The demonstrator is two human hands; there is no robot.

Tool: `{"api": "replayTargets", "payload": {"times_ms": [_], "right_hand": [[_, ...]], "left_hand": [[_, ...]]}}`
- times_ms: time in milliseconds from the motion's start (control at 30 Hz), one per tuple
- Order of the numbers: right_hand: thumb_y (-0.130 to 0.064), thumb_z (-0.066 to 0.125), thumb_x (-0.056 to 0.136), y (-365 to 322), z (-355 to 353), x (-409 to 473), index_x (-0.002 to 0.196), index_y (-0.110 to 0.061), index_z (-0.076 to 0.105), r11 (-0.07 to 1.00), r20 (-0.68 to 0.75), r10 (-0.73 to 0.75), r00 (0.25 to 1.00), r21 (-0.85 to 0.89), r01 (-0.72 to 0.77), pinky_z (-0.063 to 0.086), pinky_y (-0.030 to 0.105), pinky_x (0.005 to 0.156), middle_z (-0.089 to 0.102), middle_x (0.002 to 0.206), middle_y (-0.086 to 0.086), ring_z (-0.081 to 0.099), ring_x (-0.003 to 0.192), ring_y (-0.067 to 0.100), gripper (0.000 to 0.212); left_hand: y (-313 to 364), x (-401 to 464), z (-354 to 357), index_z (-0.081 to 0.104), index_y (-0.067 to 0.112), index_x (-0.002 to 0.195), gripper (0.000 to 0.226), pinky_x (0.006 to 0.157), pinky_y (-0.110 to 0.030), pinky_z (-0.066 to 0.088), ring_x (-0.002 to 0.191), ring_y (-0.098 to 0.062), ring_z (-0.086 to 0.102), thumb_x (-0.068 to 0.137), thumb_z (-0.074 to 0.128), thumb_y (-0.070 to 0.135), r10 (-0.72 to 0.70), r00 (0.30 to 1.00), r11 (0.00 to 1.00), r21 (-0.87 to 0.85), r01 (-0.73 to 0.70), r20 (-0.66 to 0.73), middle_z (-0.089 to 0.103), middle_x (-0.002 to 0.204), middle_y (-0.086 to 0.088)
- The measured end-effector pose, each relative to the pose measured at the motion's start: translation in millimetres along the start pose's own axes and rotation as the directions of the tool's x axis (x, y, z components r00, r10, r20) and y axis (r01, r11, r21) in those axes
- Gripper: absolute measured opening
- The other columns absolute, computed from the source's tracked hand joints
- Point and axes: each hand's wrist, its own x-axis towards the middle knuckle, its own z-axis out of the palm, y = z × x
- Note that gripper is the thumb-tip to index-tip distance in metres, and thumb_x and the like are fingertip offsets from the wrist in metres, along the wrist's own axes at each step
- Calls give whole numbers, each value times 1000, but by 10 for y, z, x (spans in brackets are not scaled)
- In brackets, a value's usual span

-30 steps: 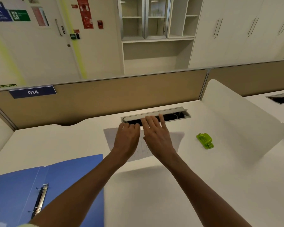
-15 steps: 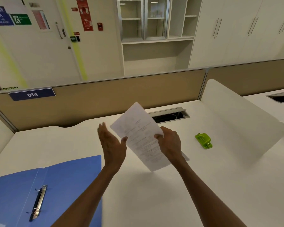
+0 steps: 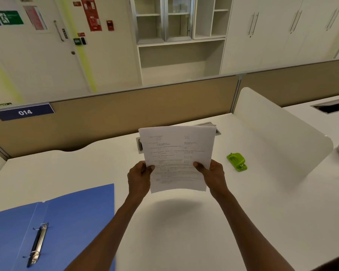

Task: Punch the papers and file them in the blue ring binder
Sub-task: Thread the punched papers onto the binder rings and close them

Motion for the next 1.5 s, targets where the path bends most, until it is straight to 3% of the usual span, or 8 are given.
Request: {"api": "replayTargets", "payload": {"times_ms": [167, 367, 700, 833, 967, 1100, 1300, 1500], "right_hand": [[-17, 73, 83, 53, -149, 31, 107, -12, 71, 1000, 37, -3, 999, 14, 2, 58, 30, 76, 75, 99, 2, 71, 89, 19, 24], [-11, 74, 81, 430, -234, -38, 109, -14, 71, 996, 83, 88, 993, -32, -86, 57, 31, 83, 75, 102, 1, 70, 97, 20, 28], [-13, 69, 84, 367, -199, 15, 108, -16, 69, 977, 69, 56, 996, -211, -41, 53, 15, 66, 73, 96, -6, 70, 88, 12, 23], [-13, 67, 84, 235, -106, 33, 113, -17, 59, 948, 63, -22, 998, -314, 41, 50, 9, 57, 68, 101, -6, 66, 88, 5, 31], [-20, 66, 86, 165, 45, 28, 114, -14, 51, 904, 95, -48, 994, -419, 84, 48, 14, 60, 64, 106, -1, 64, 90, 13, 32], [-21, 64, 89, 130, 242, -67, 114, -14, 49, 888, 137, -51, 989, -446, 108, 49, 15, 60, 63, 108, 1, 64, 88, 12, 30], [-23, 62, 90, 165, 729, -346, 113, -18, 49, 889, 176, -26, 984, -447, 103, 54, 21, 64, 64, 109, 1, 66, 88, 16, 27], [-26, 63, 90, 237, 1281, -675, 114, -21, 50, 906, 212, 15, 977, -417, 77, 55, 21, 64, 65, 109, -3, 68, 88, 15, 28]], "left_hand": [[-51, -40, 108, 63, 10, 93, 7, 57, -4, 47, 76, -4, 63, 91, 56, 8, 3, 1000, 1000, -3, -3, 18, 65, 87, 13], [-336, -162, 187, 59, 23, 86, 18, 63, -8, 43, 80, -17, 62, 91, 57, 6, -64, 995, 994, 97, 56, 81, 63, 85, 13], [-403, -91, 182, 65, 7, 90, 7, 57, -12, 40, 69, -15, 59, 90, 58, 10, -73, 996, 978, 201, 60, 58, 68, 87, 0], [-376, -43, 70, 68, 9, 96, 9, 59, -8, 46, 77, -8, 66, 88, 63, 11, -122, 990, 989, 89, 115, 74, 71, 92, 2], [-370, -3, -156, 69, 12, 101, 15, 71, -26, 57, 85, -16, 71, 87, 65, 12, -194, 974, 979, -43, 200, 114, 73, 97, -1], [-418, -20, -442, 69, 18, 95, 12, 76, -32, 59, 82, -14, 72, 85, 67, 12, -232, 963, 965, -93, 245, 138, 75, 91, 2], [-580, -65, -1025, 64, 14, 110, 26, 80, -37, 58, 85, -15, 72, 84, 69, 13, -262, 950, 943, -163, 289, 167, 75, 94, -2], [-753, -128, -1641, 70, 18, 103, 19, 64, -22, 57, 84, -14, 72, 95, 54, 26, -301, 950, 917, -249, 312, 84, 75, 92, 1]]}}
